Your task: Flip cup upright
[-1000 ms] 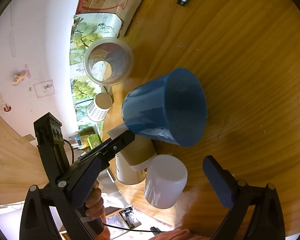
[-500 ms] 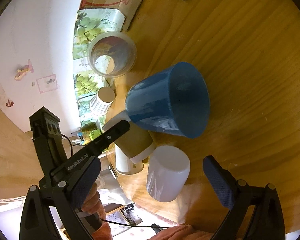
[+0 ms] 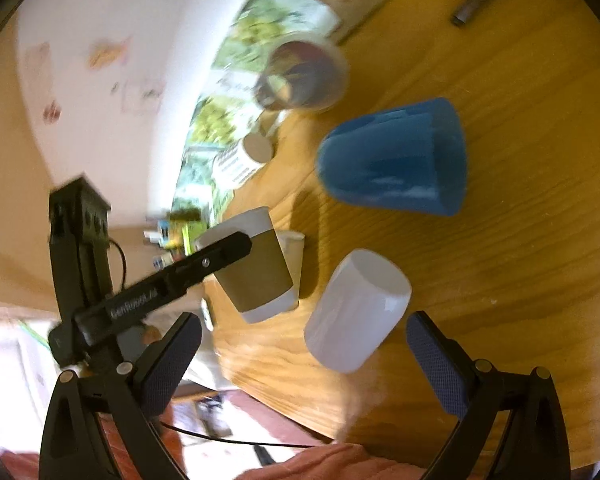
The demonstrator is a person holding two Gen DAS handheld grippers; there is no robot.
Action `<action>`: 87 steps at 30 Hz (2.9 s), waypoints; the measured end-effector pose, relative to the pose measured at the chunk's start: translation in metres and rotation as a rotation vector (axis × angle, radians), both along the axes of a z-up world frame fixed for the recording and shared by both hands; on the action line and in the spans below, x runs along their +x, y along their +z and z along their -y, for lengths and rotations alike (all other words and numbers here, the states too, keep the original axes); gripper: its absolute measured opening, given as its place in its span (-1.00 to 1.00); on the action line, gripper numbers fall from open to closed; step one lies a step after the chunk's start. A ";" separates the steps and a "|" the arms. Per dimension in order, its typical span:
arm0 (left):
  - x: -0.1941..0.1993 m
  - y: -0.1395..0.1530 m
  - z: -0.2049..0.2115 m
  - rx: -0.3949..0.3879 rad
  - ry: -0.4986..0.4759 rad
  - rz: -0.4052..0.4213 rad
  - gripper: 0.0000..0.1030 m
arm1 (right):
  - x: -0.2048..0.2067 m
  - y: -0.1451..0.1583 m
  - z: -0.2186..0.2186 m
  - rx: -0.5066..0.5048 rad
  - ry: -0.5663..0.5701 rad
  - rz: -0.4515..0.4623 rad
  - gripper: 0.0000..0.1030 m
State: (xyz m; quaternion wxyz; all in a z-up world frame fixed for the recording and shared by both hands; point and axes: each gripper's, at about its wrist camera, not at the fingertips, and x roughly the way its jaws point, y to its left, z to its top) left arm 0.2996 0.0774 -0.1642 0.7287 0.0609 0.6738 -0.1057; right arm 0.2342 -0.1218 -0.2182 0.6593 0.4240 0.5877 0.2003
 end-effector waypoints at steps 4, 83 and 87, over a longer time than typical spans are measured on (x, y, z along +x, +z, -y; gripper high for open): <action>-0.024 0.006 -0.015 -0.011 0.016 0.017 0.36 | -0.018 0.019 -0.029 -0.115 0.088 0.089 1.00; -0.186 0.012 -0.188 -0.246 0.173 0.549 0.49 | -0.110 -0.025 -0.232 -0.612 0.160 0.509 0.97; -0.201 0.010 -0.199 -0.246 0.228 0.573 0.49 | -0.104 -0.032 -0.234 -0.594 0.154 0.480 0.95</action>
